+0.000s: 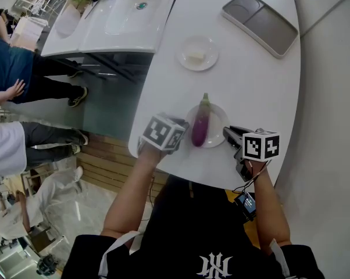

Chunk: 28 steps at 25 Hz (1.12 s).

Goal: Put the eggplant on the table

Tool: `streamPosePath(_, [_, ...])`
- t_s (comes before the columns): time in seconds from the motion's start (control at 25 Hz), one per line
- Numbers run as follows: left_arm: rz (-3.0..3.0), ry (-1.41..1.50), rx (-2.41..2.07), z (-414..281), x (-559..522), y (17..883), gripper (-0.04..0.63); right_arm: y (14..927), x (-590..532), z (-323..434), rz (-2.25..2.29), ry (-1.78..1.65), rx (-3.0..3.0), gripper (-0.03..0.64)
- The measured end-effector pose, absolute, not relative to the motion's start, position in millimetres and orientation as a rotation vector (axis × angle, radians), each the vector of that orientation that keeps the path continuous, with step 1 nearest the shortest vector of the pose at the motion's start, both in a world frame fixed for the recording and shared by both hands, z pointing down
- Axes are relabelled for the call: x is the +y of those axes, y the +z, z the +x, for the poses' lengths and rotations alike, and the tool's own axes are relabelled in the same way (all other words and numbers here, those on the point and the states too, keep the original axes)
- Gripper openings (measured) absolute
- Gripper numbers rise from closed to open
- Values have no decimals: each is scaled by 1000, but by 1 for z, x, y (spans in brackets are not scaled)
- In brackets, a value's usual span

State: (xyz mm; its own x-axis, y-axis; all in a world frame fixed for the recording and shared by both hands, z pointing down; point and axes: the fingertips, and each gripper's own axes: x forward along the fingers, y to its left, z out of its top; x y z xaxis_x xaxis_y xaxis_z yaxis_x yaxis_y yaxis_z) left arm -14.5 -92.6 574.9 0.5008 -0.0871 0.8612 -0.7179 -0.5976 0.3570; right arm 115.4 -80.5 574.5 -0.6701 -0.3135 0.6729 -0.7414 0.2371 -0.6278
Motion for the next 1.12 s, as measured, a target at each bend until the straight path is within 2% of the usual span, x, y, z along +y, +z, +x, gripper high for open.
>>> streamPosePath(0.4, [2101, 1225, -728, -12, -97, 572, 37, 581, -78, 118, 1002, 1178, -2086, 69])
streamPosePath(0.84, [2261, 1216, -785, -10, -93, 572, 38, 579, -80, 120, 1043, 887, -2111, 89])
streamPosePath(0.92, [2337, 1075, -807, -9, -91, 565, 37, 568, -79, 123, 1095, 797, -2169, 72])
streamPosePath(1.12, [2453, 432, -871, -35, -73, 508, 36, 474, -61, 134, 1266, 765, -2632, 20])
